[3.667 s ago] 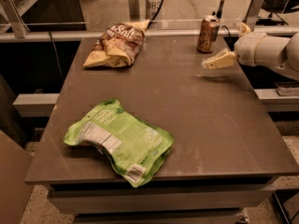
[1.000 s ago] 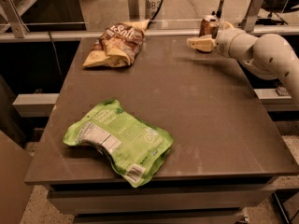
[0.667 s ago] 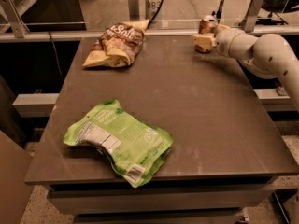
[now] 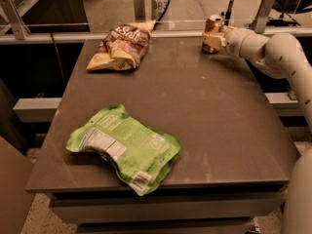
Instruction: Move orange can near brown chip bag
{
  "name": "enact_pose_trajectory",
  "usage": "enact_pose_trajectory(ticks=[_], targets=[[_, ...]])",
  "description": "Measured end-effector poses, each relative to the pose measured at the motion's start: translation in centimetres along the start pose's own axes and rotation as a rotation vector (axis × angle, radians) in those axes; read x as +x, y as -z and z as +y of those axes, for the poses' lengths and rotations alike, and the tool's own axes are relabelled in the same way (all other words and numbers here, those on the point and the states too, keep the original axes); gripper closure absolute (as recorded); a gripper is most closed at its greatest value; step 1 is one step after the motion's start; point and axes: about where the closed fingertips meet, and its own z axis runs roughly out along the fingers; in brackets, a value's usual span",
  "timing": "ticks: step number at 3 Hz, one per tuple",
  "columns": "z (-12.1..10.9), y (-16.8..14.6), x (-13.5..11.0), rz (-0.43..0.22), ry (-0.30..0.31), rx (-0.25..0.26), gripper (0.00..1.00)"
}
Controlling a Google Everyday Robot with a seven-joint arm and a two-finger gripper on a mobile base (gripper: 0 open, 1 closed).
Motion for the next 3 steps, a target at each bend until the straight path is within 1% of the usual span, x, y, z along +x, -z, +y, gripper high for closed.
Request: enact_pose_trajectory(ticks=[1,2,3], targets=[[-0.1,-0.5,-0.3,-0.002,0.004,-0.019,1.00],[1.0,-0.9,-2.1,-0.001,0.039,-0.054,1.00],[3.0,-1.2,-4.2,-0.009,0.071,-0.112,1.00]])
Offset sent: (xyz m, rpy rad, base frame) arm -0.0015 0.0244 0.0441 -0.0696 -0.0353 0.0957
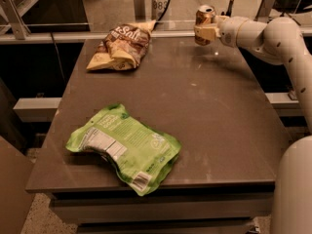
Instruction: Move orange can near brown chip bag
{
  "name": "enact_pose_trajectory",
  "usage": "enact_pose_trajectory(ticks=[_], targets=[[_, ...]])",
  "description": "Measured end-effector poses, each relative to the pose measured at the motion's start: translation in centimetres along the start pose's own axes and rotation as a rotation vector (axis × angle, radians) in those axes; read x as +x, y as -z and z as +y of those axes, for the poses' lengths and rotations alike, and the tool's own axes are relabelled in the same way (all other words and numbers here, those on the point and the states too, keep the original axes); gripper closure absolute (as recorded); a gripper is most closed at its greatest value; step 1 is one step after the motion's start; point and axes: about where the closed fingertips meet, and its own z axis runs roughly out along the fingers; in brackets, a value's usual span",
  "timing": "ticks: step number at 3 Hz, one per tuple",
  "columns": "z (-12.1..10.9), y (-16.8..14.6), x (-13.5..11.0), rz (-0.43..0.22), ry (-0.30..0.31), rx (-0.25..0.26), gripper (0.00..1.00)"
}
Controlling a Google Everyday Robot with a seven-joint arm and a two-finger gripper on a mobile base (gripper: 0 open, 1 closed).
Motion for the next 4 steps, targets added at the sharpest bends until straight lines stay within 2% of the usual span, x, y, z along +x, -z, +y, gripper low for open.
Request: enact_pose_trajectory(ticks=[2,3,4], targets=[[4.4,-3.1,-2.6,-0.055,-0.010,-0.169,1.00],[7.2,-5.0,-3.5,-0.083,-0.031,-0.279,1.00],[7.2,-5.1,-3.5,-0.083,-0.031,-0.280,1.00]])
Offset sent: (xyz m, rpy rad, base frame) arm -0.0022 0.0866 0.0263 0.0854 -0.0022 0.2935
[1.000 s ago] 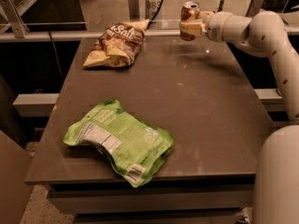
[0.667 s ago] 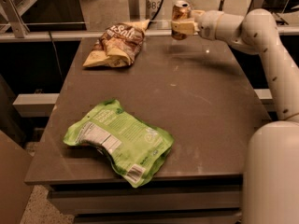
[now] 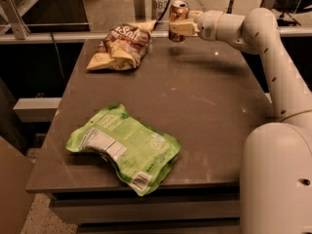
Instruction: Move orange can near brown chip bag
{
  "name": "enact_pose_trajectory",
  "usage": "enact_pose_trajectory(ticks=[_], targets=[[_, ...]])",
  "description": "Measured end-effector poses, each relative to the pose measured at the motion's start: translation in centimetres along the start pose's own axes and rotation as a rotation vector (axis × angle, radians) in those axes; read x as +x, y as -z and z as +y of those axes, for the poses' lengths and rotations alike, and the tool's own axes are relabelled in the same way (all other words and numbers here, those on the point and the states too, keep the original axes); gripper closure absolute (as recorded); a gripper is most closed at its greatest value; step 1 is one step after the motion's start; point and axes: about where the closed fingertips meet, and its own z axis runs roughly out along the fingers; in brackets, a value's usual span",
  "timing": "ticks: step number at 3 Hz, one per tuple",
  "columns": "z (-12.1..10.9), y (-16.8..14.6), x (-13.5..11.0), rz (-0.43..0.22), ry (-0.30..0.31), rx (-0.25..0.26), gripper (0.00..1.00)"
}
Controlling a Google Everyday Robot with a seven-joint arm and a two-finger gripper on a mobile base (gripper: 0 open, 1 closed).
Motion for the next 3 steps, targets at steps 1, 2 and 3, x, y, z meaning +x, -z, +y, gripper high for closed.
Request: enact_pose_trajectory(ticks=[1,2,3], targets=[[0.8,-1.0,-0.2,0.035,0.013,-0.015,1.00],[3.0,-2.3,-1.3,0.055,0.038,-0.061,1.00],[5.8,-3.5,-2.2,0.061,0.052,-0.120,1.00]])
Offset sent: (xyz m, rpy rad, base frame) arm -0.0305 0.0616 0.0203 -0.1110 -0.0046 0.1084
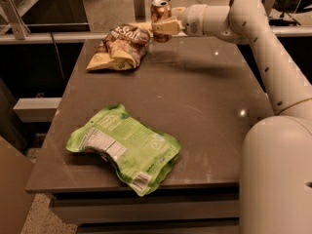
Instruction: Move orange can near brown chip bag
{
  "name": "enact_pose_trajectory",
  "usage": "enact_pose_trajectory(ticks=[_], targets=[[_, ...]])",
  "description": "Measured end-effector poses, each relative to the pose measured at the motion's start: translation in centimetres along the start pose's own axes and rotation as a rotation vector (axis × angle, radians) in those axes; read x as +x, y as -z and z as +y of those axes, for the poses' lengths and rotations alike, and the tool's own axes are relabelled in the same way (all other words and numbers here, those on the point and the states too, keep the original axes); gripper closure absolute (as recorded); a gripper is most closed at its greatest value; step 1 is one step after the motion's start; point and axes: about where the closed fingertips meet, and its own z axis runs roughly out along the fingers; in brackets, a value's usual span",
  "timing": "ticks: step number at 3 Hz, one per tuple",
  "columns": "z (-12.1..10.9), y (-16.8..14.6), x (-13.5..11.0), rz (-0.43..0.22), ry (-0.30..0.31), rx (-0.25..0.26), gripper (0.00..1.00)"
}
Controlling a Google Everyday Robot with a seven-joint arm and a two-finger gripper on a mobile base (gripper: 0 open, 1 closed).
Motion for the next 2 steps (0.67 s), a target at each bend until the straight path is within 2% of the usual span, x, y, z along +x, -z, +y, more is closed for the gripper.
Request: enact_pose_trajectory(ticks=[1,2], targets=[[2.8,-1.6,0.4,0.010,-0.021,-0.071,1.00],[5.2,-3.0,1.9,0.027,-0.070,-0.135,1.00]])
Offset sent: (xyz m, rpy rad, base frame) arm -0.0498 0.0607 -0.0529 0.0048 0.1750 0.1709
